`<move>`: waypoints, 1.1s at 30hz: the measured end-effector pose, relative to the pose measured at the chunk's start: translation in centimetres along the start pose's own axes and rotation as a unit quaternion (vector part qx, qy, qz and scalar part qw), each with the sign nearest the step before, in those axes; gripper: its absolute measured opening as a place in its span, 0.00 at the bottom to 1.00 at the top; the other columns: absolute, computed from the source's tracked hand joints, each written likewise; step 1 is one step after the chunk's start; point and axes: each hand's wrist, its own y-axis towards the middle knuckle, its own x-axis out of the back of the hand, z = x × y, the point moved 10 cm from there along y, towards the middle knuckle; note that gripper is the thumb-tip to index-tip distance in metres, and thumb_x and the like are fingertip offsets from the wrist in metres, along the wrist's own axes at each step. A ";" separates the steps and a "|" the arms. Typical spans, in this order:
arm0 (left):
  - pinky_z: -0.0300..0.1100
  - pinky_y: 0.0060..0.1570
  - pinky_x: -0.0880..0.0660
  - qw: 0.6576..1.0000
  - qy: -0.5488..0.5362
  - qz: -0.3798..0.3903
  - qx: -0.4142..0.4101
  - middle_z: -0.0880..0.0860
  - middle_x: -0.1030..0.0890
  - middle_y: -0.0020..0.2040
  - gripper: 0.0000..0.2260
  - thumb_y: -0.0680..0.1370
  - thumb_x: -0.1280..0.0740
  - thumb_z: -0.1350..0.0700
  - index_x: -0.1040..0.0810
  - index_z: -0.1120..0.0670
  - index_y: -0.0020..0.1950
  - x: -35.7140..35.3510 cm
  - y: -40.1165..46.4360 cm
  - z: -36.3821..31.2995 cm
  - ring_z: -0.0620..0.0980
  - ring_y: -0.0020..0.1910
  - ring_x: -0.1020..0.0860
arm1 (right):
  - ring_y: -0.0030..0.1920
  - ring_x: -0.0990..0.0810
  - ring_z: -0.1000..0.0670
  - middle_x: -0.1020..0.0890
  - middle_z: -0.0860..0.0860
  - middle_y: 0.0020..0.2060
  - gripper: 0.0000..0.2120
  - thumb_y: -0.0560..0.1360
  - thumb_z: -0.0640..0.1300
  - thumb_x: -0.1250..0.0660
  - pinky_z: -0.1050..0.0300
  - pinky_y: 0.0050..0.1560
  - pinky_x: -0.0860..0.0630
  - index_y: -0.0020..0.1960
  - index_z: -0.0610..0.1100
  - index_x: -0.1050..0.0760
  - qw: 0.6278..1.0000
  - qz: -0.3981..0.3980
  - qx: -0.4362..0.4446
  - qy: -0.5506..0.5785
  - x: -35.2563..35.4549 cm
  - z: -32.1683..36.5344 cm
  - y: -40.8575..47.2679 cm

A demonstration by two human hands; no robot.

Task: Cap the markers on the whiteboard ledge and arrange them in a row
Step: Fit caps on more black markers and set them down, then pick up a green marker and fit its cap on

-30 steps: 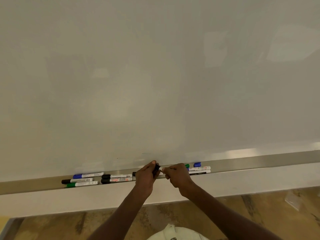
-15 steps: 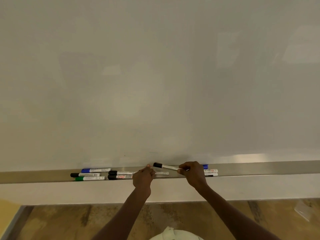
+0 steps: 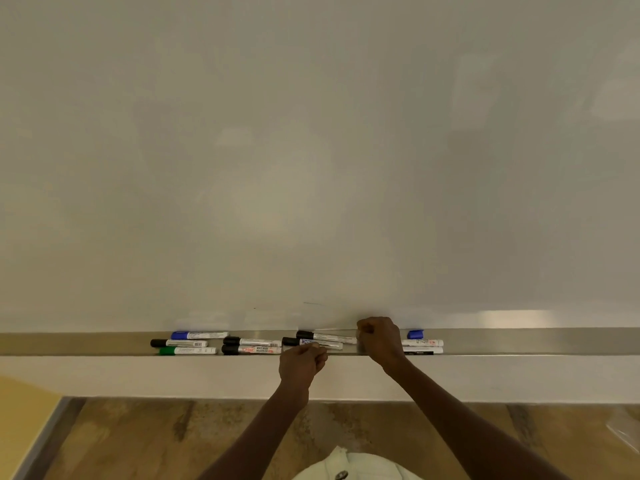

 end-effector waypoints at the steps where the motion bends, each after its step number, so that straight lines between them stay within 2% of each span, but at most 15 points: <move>1: 0.45 0.48 0.21 1.000 0.003 0.004 -0.002 0.62 0.17 0.41 0.02 0.74 0.31 0.67 0.19 0.63 0.42 -0.3 0.0 0.0 0.56 0.41 0.19 | 0.46 0.19 0.48 0.16 0.45 0.47 0.09 0.73 0.33 0.35 0.55 0.51 0.22 0.47 0.41 0.17 1.000 -0.003 0.007 0.000 0.5 -0.1 0.0; 5: 0.38 0.39 0.19 0.999 0.030 0.021 -0.018 0.61 0.17 0.40 0.03 0.75 0.31 0.67 0.19 0.65 0.46 -2.2 0.1 0.2 0.54 0.39 0.18 | 0.41 0.22 0.55 0.16 0.46 0.47 0.08 0.73 0.32 0.34 0.72 0.43 0.29 0.48 0.39 0.17 0.998 -0.015 0.033 -0.042 3.6 -2.0 0.3; 7: 0.38 0.40 0.19 0.998 0.051 0.030 -0.033 0.63 0.16 0.42 0.04 0.74 0.32 0.67 0.18 0.65 0.47 -3.3 0.0 0.1 0.55 0.40 0.18 | 0.38 0.23 0.57 0.16 0.44 0.47 0.08 0.74 0.32 0.34 0.77 0.38 0.31 0.48 0.39 0.18 0.996 -0.012 0.051 -0.077 5.2 -3.2 0.5; 8: 0.40 0.43 0.19 0.997 0.061 0.034 -0.039 0.63 0.16 0.44 0.04 0.75 0.32 0.67 0.18 0.64 0.47 -3.9 0.0 0.1 0.56 0.42 0.18 | 0.40 0.22 0.55 0.16 0.44 0.47 0.08 0.75 0.32 0.35 0.75 0.40 0.30 0.49 0.39 0.18 0.993 -0.003 0.063 -0.099 5.8 -3.8 0.5; 10: 0.43 0.46 0.20 0.995 0.076 0.046 -0.054 0.63 0.16 0.44 0.04 0.75 0.33 0.67 0.18 0.62 0.45 -5.4 -0.4 0.0 0.57 0.42 0.18 | 0.45 0.20 0.50 0.17 0.45 0.48 0.07 0.76 0.35 0.35 0.65 0.45 0.26 0.50 0.40 0.19 0.983 0.019 0.103 -0.152 6.7 -4.6 0.2; 12: 0.41 0.43 0.19 0.991 0.099 0.053 -0.077 0.62 0.16 0.43 0.05 0.74 0.33 0.68 0.19 0.60 0.43 -6.8 -0.8 -0.4 0.55 0.40 0.19 | 0.48 0.22 0.48 0.18 0.46 0.48 0.07 0.75 0.38 0.33 0.60 0.47 0.26 0.52 0.43 0.19 0.966 0.034 0.147 -0.211 7.3 -5.3 -0.3; 17: 0.31 0.35 0.22 0.962 0.208 0.054 -0.171 0.57 0.16 0.42 0.04 0.74 0.31 0.66 0.18 0.59 0.45 -10.3 -1.7 -1.9 0.52 0.38 0.18 | 0.52 0.24 0.47 0.21 0.46 0.55 0.17 0.72 0.44 0.28 0.55 0.50 0.24 0.59 0.44 0.22 0.928 0.059 0.211 -0.302 6.9 -6.9 -1.4; 20: 0.33 0.43 0.22 0.922 0.298 0.049 -0.241 0.54 0.16 0.45 0.06 0.74 0.32 0.64 0.16 0.59 0.48 -12.5 -2.3 -3.0 0.51 0.45 0.18 | 0.53 0.25 0.47 0.23 0.46 0.58 0.15 0.74 0.44 0.30 0.53 0.51 0.24 0.60 0.45 0.23 0.901 0.057 0.243 -0.354 6.2 -7.1 -1.8; 21: 0.31 0.44 0.24 0.905 0.328 0.049 -0.268 0.54 0.16 0.46 0.06 0.74 0.32 0.64 0.16 0.60 0.48 -13.3 -2.6 -3.3 0.50 0.45 0.18 | 0.53 0.25 0.47 0.23 0.46 0.58 0.14 0.75 0.43 0.32 0.52 0.52 0.24 0.60 0.45 0.23 0.895 0.055 0.251 -0.364 6.1 -7.2 -1.9; 23: 0.21 0.41 0.29 0.875 0.368 0.054 -0.311 0.54 0.16 0.46 0.07 0.75 0.33 0.65 0.16 0.60 0.47 -14.7 -3.0 -3.9 0.46 0.44 0.20 | 0.54 0.25 0.46 0.24 0.45 0.58 0.13 0.75 0.42 0.33 0.51 0.52 0.24 0.59 0.45 0.24 0.888 0.050 0.260 -0.376 6.1 -7.2 -1.9; 25: 0.18 0.40 0.32 0.855 0.397 0.062 -0.329 0.55 0.15 0.45 0.07 0.74 0.34 0.67 0.16 0.60 0.46 -15.9 -3.1 -3.9 0.46 0.43 0.21 | 0.54 0.26 0.46 0.24 0.45 0.57 0.12 0.75 0.42 0.33 0.50 0.51 0.24 0.59 0.44 0.24 0.884 0.049 0.261 -0.385 6.4 -7.6 -1.7; 30: 0.17 0.39 0.33 0.816 0.459 0.070 -0.344 0.56 0.15 0.45 0.07 0.74 0.34 0.66 0.16 0.60 0.45 -17.2 -2.9 -3.2 0.42 0.41 0.24 | 0.53 0.27 0.47 0.25 0.45 0.55 0.11 0.74 0.44 0.30 0.51 0.49 0.24 0.55 0.42 0.24 0.888 0.052 0.254 -0.380 7.0 -8.3 -0.9; 33: 0.22 0.39 0.33 0.806 0.477 0.048 -0.347 0.55 0.15 0.44 0.07 0.74 0.34 0.65 0.16 0.59 0.45 -17.4 -3.0 -3.0 0.43 0.39 0.23 | 0.52 0.27 0.46 0.25 0.45 0.54 0.14 0.72 0.45 0.29 0.51 0.48 0.24 0.55 0.42 0.25 0.888 0.063 0.255 -0.377 7.3 -8.6 -0.4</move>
